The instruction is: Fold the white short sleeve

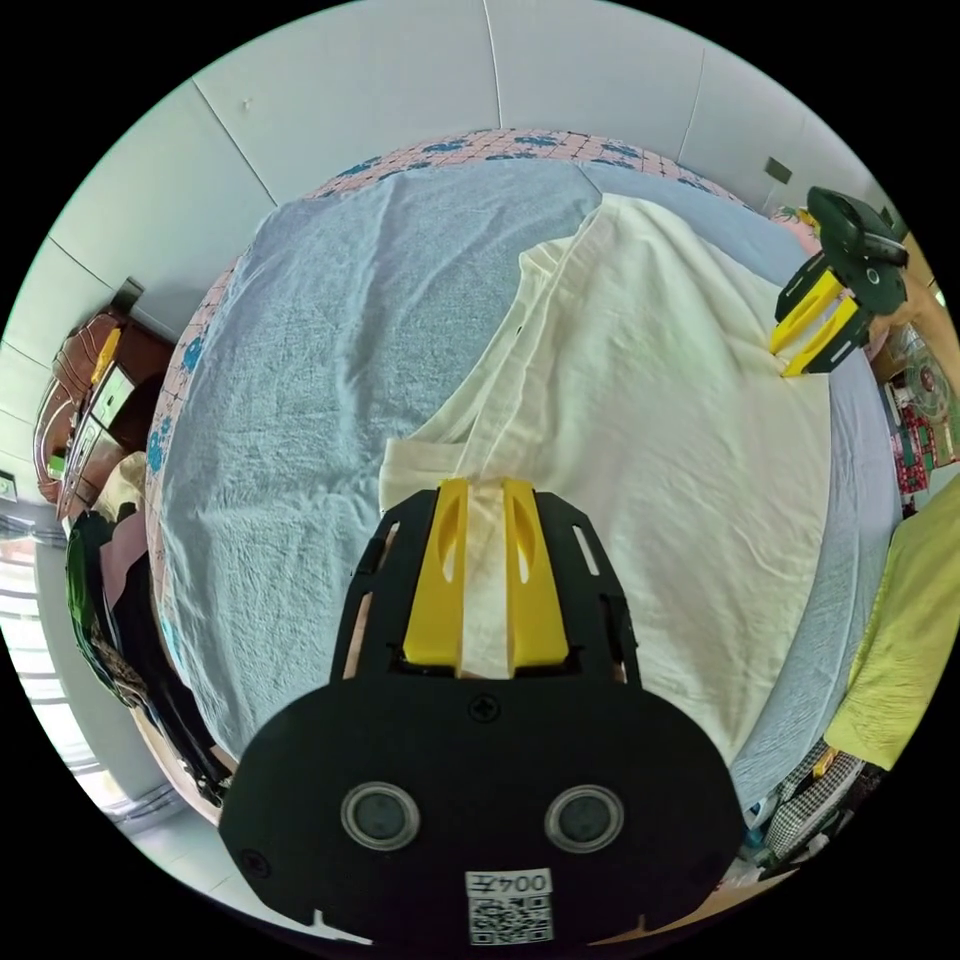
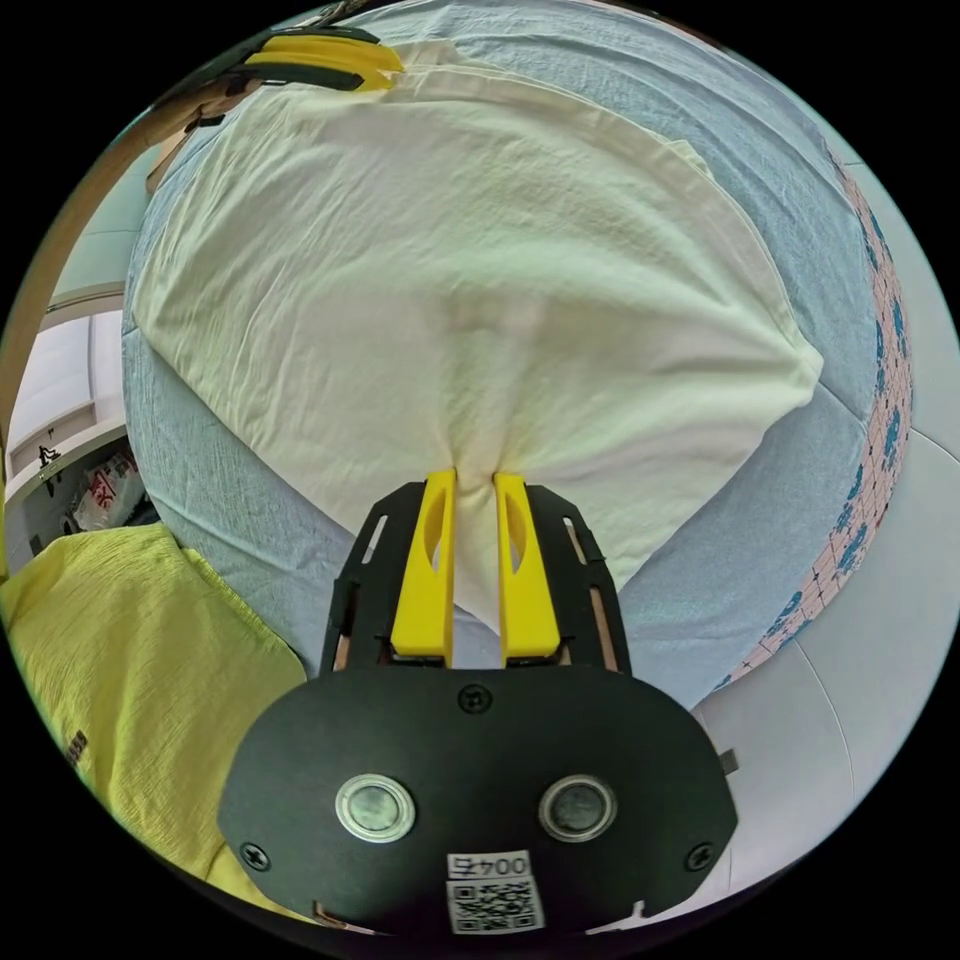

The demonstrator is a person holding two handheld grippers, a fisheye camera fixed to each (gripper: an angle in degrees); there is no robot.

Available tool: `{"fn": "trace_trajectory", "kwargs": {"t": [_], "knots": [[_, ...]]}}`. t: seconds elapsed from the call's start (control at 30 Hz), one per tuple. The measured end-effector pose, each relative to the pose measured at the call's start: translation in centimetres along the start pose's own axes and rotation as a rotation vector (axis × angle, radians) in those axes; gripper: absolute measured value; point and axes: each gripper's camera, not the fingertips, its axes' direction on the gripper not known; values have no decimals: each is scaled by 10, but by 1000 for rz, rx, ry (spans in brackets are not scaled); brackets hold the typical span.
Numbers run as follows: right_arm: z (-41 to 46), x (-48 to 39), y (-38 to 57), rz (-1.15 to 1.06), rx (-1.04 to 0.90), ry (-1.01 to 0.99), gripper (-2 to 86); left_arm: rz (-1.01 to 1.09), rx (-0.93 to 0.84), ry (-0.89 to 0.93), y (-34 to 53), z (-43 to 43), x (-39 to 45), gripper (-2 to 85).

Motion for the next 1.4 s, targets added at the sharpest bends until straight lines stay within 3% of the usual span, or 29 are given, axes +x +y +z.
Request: {"fn": "trace_trajectory", "kwargs": {"t": [0.33,0.53,0.73,0.9,1.03,1.13,1.3,1.4], "knots": [[-12,1,-16,-1,-3,-5,62,-99,-10,-67,5,4,-4,16],[-14,-5,-22,0,-24,32,63,-275,89,-14,31,-1,-18,28],[-11,-6,-22,-3,-34,46,65,-500,302,96,90,-45,-51,58],[-6,-4,-16,-4,-28,46,64,-488,161,-40,137,-39,-27,96],[1,-3,-9,-4,-26,50,64,-600,180,-81,176,-34,-13,105],[7,-1,-3,1,-27,45,64,-578,47,-244,184,-17,-3,92],[19,4,11,12,-25,33,64,-697,121,-181,211,-20,-15,68],[27,7,22,24,-14,28,65,-787,88,-259,228,-26,-20,43]]}}
